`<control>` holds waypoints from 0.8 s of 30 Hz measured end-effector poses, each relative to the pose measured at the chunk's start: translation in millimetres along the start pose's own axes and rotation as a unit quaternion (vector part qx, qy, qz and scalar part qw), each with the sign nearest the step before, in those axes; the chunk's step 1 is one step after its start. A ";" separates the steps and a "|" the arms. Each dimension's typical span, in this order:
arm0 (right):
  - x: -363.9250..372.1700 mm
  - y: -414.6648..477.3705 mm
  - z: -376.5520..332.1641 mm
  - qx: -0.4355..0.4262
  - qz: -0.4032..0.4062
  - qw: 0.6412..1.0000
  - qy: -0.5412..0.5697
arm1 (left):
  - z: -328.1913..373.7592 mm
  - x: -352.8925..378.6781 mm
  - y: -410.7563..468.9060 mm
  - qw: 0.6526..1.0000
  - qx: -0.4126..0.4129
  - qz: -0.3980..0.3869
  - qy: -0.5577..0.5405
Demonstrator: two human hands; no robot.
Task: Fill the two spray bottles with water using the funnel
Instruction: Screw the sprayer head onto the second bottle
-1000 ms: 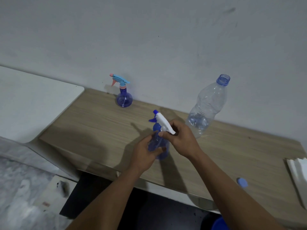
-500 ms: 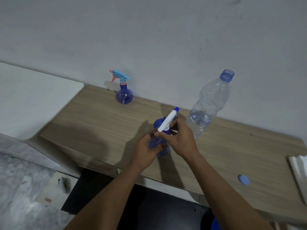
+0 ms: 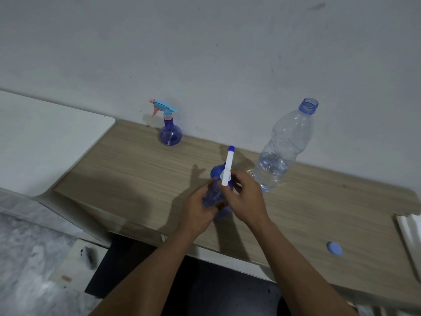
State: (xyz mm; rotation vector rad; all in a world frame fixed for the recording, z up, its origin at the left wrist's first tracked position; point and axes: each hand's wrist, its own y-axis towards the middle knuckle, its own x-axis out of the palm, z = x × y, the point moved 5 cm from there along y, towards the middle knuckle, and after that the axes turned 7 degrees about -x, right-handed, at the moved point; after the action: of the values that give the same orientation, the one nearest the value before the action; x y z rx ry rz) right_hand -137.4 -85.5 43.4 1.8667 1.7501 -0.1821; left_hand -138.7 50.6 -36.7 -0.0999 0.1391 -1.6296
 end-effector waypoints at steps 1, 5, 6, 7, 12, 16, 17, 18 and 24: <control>0.6 -0.2 0.7 0.007 0.006 1.000 -0.001 | -1.2 0.2 0.8 1.000 -0.003 0.004 0.001; 1.8 -1.1 0.4 0.053 0.025 0.998 0.032 | -4.7 -1.9 -0.1 1.000 -0.008 0.014 0.013; 1.4 -2.0 0.4 0.045 0.021 0.998 0.037 | -5.3 -3.0 -0.1 1.000 -0.010 0.013 0.011; 1.2 -2.3 -0.6 0.028 0.014 0.999 0.036 | -5.5 -2.8 -0.4 1.000 -0.013 0.011 0.008; 1.6 -2.8 1.1 0.032 0.033 0.998 0.039 | 3.9 -0.2 -4.1 1.000 -0.007 0.004 0.013; 1.3 -3.0 -0.6 0.034 0.036 0.998 0.040 | 3.2 -2.6 -3.4 0.999 -0.001 0.012 0.031; 1.2 -3.8 -3.4 0.014 0.030 0.999 0.035 | 3.9 -3.1 -3.1 0.999 0.002 0.010 0.030; 1.6 -4.7 -5.7 -0.010 0.026 0.999 0.024 | 5.4 -2.9 -3.5 0.999 0.005 0.005 0.032; 5.0 -3.2 0.0 0.048 0.044 0.998 0.019 | 3.1 -4.3 -3.2 0.999 -0.004 0.019 0.051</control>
State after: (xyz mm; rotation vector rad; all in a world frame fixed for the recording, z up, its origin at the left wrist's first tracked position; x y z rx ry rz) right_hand -139.8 -81.2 40.1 2.0240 1.7069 -0.2023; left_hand -141.0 55.0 -33.0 -0.0197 0.2246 -1.5968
